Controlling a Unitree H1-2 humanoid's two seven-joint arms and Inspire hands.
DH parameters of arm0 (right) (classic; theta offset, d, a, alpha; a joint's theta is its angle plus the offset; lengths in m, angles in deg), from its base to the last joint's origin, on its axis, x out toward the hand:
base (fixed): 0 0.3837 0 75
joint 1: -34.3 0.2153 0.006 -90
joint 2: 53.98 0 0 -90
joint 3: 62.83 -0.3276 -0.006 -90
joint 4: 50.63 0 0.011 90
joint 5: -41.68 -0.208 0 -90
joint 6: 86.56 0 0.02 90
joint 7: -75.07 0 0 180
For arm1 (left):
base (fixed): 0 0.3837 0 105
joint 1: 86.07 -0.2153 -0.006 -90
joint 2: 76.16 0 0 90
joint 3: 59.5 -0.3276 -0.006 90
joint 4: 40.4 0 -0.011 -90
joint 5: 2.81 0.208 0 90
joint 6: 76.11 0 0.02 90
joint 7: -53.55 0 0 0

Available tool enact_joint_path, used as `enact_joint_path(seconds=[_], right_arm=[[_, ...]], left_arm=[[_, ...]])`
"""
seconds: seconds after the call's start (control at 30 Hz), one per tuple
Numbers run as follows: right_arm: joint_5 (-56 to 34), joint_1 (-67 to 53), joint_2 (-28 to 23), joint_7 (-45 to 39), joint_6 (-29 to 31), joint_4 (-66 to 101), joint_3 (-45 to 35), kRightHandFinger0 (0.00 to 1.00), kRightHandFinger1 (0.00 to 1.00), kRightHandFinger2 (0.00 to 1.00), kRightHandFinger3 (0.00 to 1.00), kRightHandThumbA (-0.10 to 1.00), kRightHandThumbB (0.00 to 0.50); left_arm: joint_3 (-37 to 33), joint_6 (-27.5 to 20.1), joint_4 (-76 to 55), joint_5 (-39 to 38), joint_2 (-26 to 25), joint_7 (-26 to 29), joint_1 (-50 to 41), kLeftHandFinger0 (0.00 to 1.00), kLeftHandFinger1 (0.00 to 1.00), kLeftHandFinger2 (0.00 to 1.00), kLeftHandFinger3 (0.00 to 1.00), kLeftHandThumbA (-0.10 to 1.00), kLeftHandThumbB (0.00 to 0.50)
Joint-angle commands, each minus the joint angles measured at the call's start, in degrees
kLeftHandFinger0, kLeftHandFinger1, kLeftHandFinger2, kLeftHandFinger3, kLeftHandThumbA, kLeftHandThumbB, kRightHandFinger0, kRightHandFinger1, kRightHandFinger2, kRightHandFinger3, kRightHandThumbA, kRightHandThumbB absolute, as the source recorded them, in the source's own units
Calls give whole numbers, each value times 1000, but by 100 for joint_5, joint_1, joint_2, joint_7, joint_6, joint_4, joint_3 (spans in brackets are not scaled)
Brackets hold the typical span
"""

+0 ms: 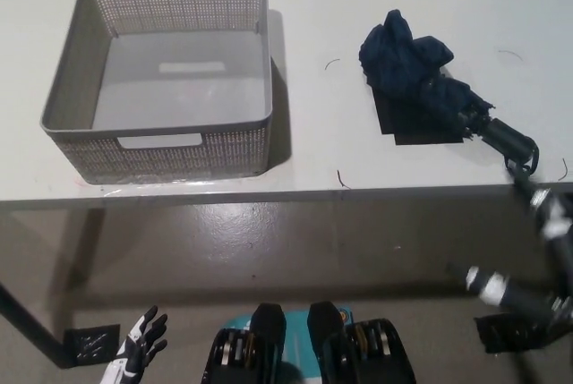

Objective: Use the right hand to pick up a umbrella on the right side and place it into a container on the lft side

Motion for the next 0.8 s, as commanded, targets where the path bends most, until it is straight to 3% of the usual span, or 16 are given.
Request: enact_joint_path(seconds=[0.0, 0.07, 0.13, 0.2, 0.37, 0.5, 0.77], right_arm=[[1217, 1846, -717, -463, -1949, 606, -198, 1000, 1000, 1000, 1000, 1000, 364], [1489, 2672, -962, -656, -2377, 89, 4, 1000, 1000, 1000, 1000, 1000, 419], [1747, 3295, -1122, -725, -2472, -457, 211, 1000, 1000, 1000, 1000, 1000, 415], [1968, 3932, -1218, -795, -2579, -1237, 485, 1000, 1000, 1000, 1000, 1000, 457], [2102, 5076, -1221, -1020, -2830, -2946, 1104, 1000, 1000, 1000, 1000, 1000, 425], [2172, 5793, -1113, -1060, -2696, -4333, 1566, 1000, 1000, 1000, 1000, 1000, 499], [2250, 6889, -631, -1020, -2698, -6864, 2359, 1000, 1000, 1000, 1000, 978, 480]], left_arm=[[-56, -402, -108, 20, -123, -128, -40, 1000, 1000, 1000, 1000, 995, 26], [-58, -388, -110, 18, -114, -134, -54, 1000, 1000, 1000, 1000, 995, 28], [-53, -388, -96, 15, -92, -129, -62, 1000, 1000, 1000, 1000, 995, 37], [-57, -428, -75, 29, -88, -132, -67, 1000, 1000, 1000, 1000, 996, 37], [-72, -369, -124, 7, -94, -163, -122, 1000, 1000, 1000, 1000, 1000, 38], [-120, -418, -113, -21, -92, -213, -189, 1000, 1000, 1000, 1000, 1000, 25], [-145, -427, -119, -3, -73, -191, -185, 1000, 1000, 1000, 1000, 1000, 39]])
